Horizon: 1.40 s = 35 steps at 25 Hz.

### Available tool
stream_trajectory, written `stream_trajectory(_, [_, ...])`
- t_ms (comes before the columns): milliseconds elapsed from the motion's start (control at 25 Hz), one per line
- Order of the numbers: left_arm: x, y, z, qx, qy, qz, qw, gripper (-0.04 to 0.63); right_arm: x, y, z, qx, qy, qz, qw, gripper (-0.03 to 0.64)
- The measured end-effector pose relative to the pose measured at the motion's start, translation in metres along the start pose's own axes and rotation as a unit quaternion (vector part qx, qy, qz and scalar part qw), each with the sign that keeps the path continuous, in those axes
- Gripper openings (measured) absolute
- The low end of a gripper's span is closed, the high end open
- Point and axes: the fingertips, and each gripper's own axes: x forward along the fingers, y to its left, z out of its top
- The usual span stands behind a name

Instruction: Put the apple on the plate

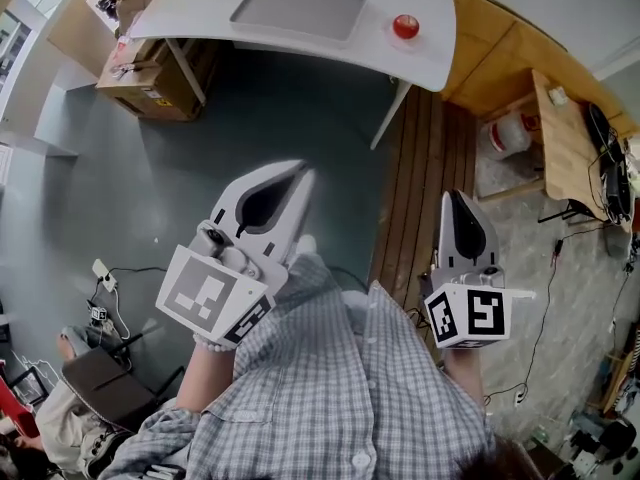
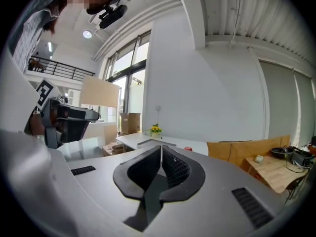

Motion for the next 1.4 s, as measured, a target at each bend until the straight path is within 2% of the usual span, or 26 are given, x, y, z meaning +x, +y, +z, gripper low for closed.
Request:
stream_trajectory(360, [0.011,0.056,0.02,0.009,-0.016,0.006,0.9998,0.009,0.054,0.018,0.023,-0.009,-0.023,0.003,1.0,0.026])
stream_trajectory(560, [0.018,0.078,0.034,0.028,-0.028,0.002,0.9992,0.009,0.083,0.026,0.04,-0.013,-0.039,-0.001,0.999,0.026])
stream_trajectory(760, [0.02,0.097,0.04,0.024,-0.04,-0.001,0.9989,0.009,0.098,0.03,0.051,-0.021,-0.051,-0.006,0.998,0.026])
stream_trajectory(1160, [0.024,0.107,0.035,0.013,-0.038,-0.02,0.999,0.009,0.097,0.034,0.039,-0.024,-0.03,-0.026,0.999,0.026])
stream_trajectory(1400, [0.028,0.111,0.032,0.004,-0.04,-0.014,0.9991,0.009,0.105,0.033,0.04,-0.032,-0.025,-0.02,0.999,0.026])
